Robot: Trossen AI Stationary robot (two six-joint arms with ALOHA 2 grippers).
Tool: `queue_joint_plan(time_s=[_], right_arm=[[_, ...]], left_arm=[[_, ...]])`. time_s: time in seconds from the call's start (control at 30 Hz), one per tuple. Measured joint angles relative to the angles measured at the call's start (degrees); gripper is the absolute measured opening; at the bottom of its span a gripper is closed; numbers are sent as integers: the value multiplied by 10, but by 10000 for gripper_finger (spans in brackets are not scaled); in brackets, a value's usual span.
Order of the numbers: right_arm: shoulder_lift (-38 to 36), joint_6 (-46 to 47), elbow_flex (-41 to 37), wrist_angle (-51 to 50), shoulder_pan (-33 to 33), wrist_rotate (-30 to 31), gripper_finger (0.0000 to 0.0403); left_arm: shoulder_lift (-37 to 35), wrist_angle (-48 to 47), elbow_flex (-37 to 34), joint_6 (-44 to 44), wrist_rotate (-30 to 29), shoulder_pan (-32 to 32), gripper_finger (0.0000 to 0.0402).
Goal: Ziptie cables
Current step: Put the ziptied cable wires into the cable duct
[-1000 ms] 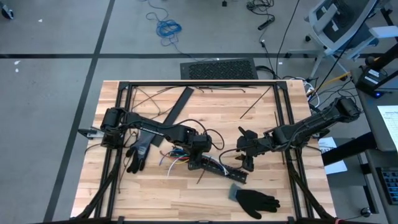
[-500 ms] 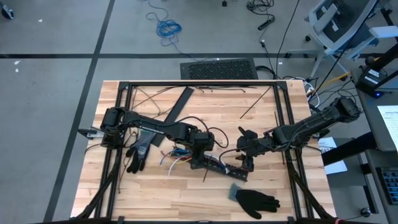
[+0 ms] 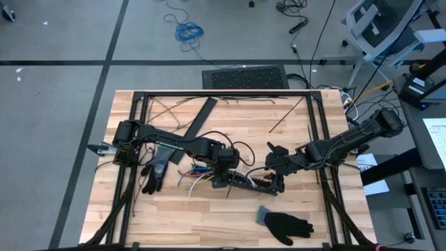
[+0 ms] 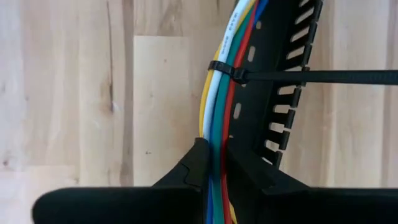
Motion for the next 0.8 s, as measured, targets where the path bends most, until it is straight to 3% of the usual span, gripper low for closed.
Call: queue_joint_plan(time_s=[0.13,0.43,0.7,0.8], right_arm=[[0,0,0,0,0,0,167],[0,0,0,0,0,0,167],[0,0,0,0,0,-1,167],[0,-6,0,0,0,-1,167]], left_arm=[[0,0,0,0,-3,0,64],[0,0,0,0,-17,0,150],[4,8,0,0,-16,4,155],[14,11,-2,2,10,9,152]])
